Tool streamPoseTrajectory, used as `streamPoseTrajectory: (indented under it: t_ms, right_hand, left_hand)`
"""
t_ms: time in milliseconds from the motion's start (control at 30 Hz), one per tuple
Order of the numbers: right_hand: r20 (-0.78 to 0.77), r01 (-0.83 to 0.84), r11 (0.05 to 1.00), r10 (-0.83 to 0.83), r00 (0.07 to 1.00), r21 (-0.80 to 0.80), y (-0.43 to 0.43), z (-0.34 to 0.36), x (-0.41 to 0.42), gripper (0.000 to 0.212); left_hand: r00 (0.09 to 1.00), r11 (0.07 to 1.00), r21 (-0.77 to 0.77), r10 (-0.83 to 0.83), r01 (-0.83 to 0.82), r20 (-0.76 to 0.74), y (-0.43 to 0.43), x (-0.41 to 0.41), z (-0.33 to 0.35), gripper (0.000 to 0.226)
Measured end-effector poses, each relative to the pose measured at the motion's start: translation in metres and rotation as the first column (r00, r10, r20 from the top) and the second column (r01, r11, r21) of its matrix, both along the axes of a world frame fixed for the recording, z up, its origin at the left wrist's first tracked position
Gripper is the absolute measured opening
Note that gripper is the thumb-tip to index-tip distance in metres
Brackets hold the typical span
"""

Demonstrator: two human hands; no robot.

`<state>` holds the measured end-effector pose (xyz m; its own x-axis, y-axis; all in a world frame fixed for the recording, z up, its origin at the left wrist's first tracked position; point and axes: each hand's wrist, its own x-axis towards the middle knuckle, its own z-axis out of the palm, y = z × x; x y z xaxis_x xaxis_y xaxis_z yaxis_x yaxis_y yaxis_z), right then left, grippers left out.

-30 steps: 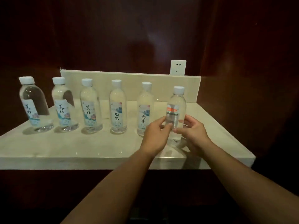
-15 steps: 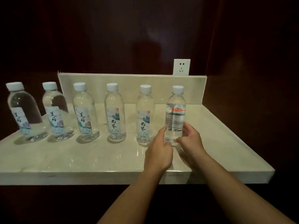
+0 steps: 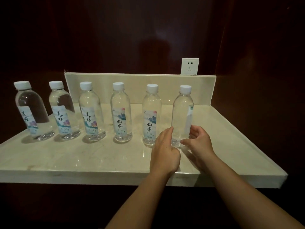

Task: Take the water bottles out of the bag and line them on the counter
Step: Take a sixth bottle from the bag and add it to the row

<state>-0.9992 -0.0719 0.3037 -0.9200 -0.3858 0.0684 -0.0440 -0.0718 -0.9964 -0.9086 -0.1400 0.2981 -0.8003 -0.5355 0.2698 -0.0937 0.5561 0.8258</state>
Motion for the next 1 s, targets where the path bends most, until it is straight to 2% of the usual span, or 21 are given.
streamPoseTrajectory:
  t_ms: [233, 533, 633, 733, 900, 1000]
  right_hand:
    - [-0.028, -0.009, 1.000, 0.010, 1.000, 0.028, -0.0029, -0.0030, -0.0010, 0.068]
    - [-0.103, 0.014, 0.997, -0.006, 0.995, 0.081, -0.0047, -0.0052, -0.0035, 0.054]
    - [-0.057, 0.003, 0.999, -0.001, 0.998, 0.043, -0.0037, -0.0041, -0.0046, 0.056]
    - [0.014, 0.015, 1.000, -0.015, 1.000, -0.006, -0.0034, -0.0053, -0.0066, 0.066]
    - [0.062, 0.057, 0.995, -0.052, 0.997, -0.081, -0.0040, -0.0039, -0.0059, 0.053]
    - [0.050, 0.065, 0.996, -0.062, 0.997, -0.067, -0.0048, -0.0043, -0.0078, 0.056]
  left_hand:
    - [1.000, 0.999, -0.035, -0.017, 0.016, -0.005, -0.0006, -0.0005, -0.0013, 0.071]
    - [0.999, 0.998, 0.045, -0.040, 0.039, 0.023, -0.0001, 0.0002, 0.0003, 0.066]
    - [0.999, 0.999, 0.015, -0.036, 0.035, 0.031, -0.0007, -0.0024, -0.0014, 0.064]
    - [0.999, 1.000, 0.002, -0.030, 0.030, 0.041, -0.0011, -0.0039, -0.0015, 0.064]
    - [0.999, 0.999, 0.045, -0.023, 0.022, 0.031, 0.0001, -0.0022, 0.0000, 0.067]
    - [0.999, 0.998, 0.057, -0.014, 0.011, 0.044, 0.0015, -0.0008, 0.0014, 0.068]
